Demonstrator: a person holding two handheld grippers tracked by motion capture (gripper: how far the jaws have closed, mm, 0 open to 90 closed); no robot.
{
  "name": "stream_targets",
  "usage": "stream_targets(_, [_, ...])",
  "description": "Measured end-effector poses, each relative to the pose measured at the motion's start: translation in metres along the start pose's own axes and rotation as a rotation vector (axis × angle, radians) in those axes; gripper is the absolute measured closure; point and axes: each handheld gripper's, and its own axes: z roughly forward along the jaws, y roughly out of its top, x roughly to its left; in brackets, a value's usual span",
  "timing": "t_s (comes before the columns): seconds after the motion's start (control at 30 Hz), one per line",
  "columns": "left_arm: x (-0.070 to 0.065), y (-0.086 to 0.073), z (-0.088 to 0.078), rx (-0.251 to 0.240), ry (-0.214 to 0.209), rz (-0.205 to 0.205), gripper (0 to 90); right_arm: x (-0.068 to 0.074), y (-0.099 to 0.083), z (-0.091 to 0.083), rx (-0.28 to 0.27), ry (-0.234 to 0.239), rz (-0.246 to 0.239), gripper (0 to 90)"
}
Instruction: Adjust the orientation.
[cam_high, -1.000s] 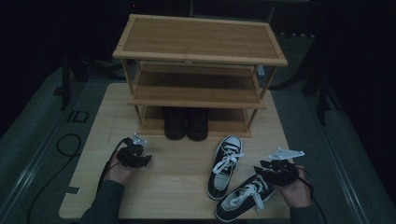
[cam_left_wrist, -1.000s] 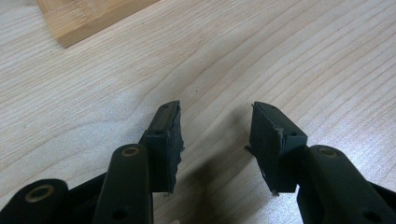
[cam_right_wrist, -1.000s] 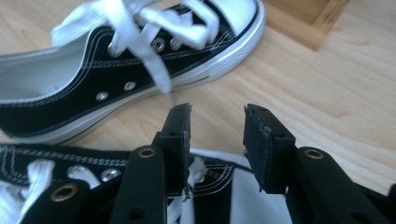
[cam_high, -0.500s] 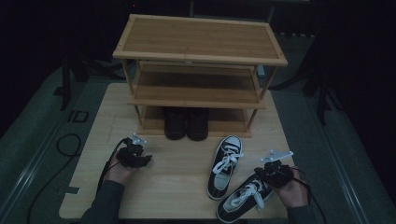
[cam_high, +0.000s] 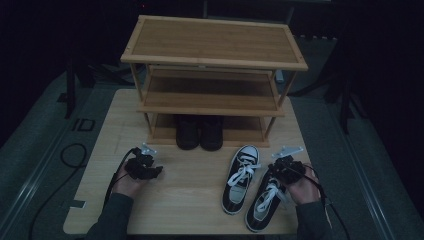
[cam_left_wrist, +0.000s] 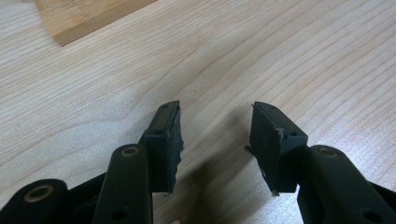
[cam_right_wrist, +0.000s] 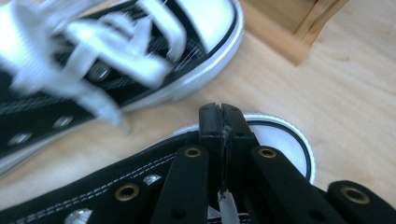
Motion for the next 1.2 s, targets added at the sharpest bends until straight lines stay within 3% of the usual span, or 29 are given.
stream_targets(0.33, [-0.002, 0.001, 0.0, 0.0, -0.008, 0.003, 55.2, -0.018, 0.026, 0.021, -0.013, -0.016, -0.005, 88.6])
stream_targets(0.57, [-0.014, 0.005, 0.003, -0.001, -0.024, 0.026, 62.2, -0.013, 0.035, 0.025, 0.016, 0.017, -0.041, 87.9])
stream_targets(0.7, [-0.031, 0.01, 0.005, -0.006, -0.05, 0.07, 65.3, -0.02, 0.032, 0.018, -0.025, 0.036, -0.019, 75.4])
stream_targets(0.87, [-0.058, 0.017, 0.008, -0.017, -0.104, 0.136, 68.4, -0.029, 0.032, 0.008, -0.054, 0.001, 0.011, 64.1])
stream_targets(1.03, [-0.082, 0.026, 0.011, -0.033, -0.156, 0.237, 82.2, -0.036, 0.029, 0.006, -0.049, -0.03, 0.037, 60.8])
stream_targets(1.2, [-0.099, 0.034, 0.016, -0.04, -0.2, 0.286, 90.0, -0.036, 0.027, 0.005, -0.047, -0.05, 0.037, 59.1])
